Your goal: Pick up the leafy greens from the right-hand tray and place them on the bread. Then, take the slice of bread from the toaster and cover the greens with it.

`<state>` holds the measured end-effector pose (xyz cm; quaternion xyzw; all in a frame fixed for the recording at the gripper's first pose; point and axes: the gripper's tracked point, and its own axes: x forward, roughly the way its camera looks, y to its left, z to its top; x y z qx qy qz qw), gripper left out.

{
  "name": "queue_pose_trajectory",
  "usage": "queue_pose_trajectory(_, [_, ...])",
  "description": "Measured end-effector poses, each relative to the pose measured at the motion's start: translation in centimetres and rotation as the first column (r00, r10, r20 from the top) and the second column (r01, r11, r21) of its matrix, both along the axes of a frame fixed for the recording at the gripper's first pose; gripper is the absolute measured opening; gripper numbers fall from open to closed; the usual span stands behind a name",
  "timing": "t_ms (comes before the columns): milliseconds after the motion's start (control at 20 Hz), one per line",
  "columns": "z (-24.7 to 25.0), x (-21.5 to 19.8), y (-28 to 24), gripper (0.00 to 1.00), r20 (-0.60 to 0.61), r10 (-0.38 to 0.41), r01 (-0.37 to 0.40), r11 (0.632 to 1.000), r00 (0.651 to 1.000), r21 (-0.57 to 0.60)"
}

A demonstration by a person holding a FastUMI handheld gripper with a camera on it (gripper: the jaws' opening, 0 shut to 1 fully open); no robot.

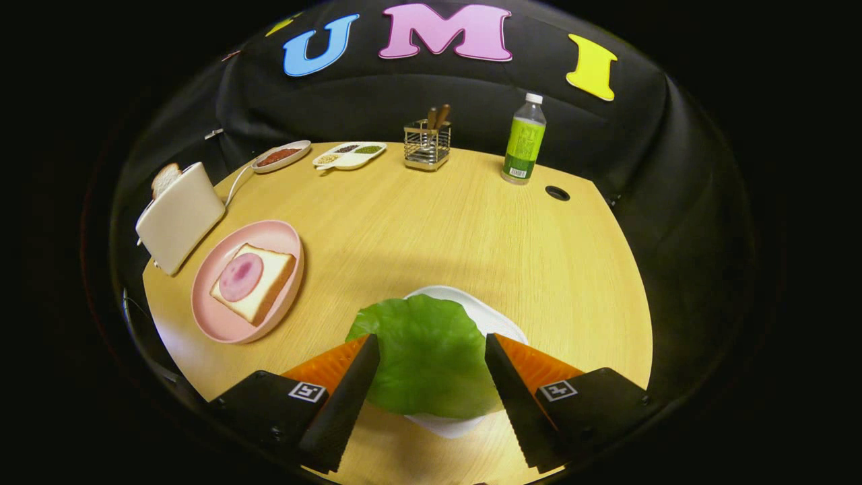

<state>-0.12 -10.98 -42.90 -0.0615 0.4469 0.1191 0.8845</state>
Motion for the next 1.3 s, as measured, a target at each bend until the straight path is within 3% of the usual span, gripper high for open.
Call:
queue_pose_trajectory(300, [-3.2, -1.6, -0.9, 0.93, -0.109, -0.017, 0.017, 1.0, 0.994, 0.005])
queue_pose_trajectory(600, [-3.3, -1.2, -0.8, 0.83, -0.098, -0.019, 0.018, 1.0, 0.995, -0.01])
queue_pose_trajectory(750, [-3.3, -1.3, -0.3, 0.62, -0.1, -0.003, 0.001, 1.0, 0.995, -0.016])
queue_pose_trajectory(800, [-3.4, -1.2, -0.1, 0.61, -0.106, 0.0, -0.001, 1.0, 0.994, -0.011])
queue_pose_trajectory(900, [-3.4, -1.1, 0.1, 0.33, -0.111, -0.005, 0.004, 1.0, 0.994, -0.017])
queue_pose_trajectory(950, [-3.4, -1.1, 0.1, 0.31, -0.113, -0.007, 0.004, 1.0, 0.994, -0.029])
queue_pose_trajectory(1000, [-3.4, -1.2, 0.4, 0.14, -0.12, -0.003, -0.001, 0.999, 0.993, -0.035])
queue_pose_trajectory(1150, [-3.4, -1.1, 0.4, 0.06, -0.136, -0.016, 0.01, 0.999, 0.991, -0.047])
queue_pose_trajectory(1300, [-3.5, -1.1, 0.3, 0.06, -0.178, -0.076, 0.069, 0.996, 0.981, -0.048])
